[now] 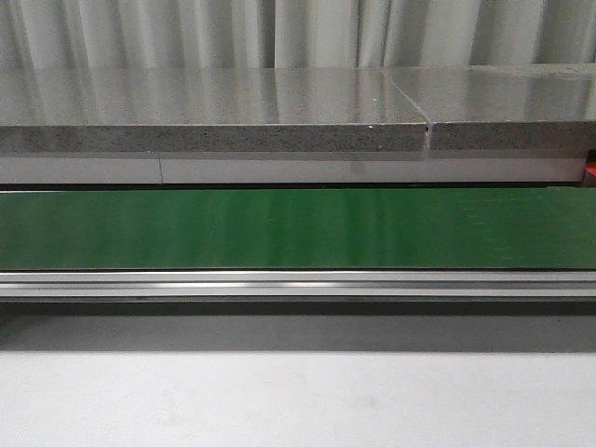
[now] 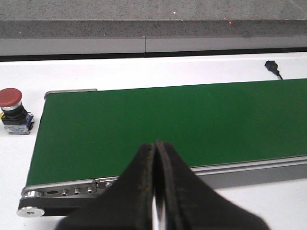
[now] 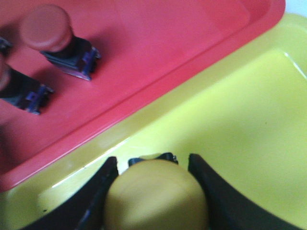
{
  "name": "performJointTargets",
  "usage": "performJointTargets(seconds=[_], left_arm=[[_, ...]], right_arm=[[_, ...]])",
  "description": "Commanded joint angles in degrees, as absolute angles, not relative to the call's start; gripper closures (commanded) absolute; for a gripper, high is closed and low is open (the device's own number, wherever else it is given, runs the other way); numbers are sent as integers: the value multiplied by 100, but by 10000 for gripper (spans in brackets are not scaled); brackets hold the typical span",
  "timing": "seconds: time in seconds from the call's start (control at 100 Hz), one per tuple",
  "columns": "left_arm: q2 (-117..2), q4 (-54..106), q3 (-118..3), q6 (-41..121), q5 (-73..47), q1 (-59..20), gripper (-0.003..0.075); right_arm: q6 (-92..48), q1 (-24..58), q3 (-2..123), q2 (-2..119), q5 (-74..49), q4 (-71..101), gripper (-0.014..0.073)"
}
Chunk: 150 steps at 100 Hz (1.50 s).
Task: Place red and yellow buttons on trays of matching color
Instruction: 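Lower the yellow button into the yellow tray and open the right gripper, then raise the right gripper back above the belt end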
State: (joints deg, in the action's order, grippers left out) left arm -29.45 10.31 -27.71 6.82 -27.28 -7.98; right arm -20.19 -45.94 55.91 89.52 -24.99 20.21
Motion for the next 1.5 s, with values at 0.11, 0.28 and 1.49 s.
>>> performJointTargets(seconds=[0.11, 0.28, 1.49], left_arm=[[-2950, 1103, -2922, 649, -2268, -841, 739], [-2950, 1103, -2922, 649, -2268, -841, 739], [-2950, 1103, -2922, 649, -2268, -841, 739]], right_arm=[[-2013, -4636, 5747, 9092, -1936, 2114, 468], [-2018, -4636, 5747, 9350, -1752, 2114, 468], [-2035, -4636, 5835, 9547, -1473, 2122, 20]])
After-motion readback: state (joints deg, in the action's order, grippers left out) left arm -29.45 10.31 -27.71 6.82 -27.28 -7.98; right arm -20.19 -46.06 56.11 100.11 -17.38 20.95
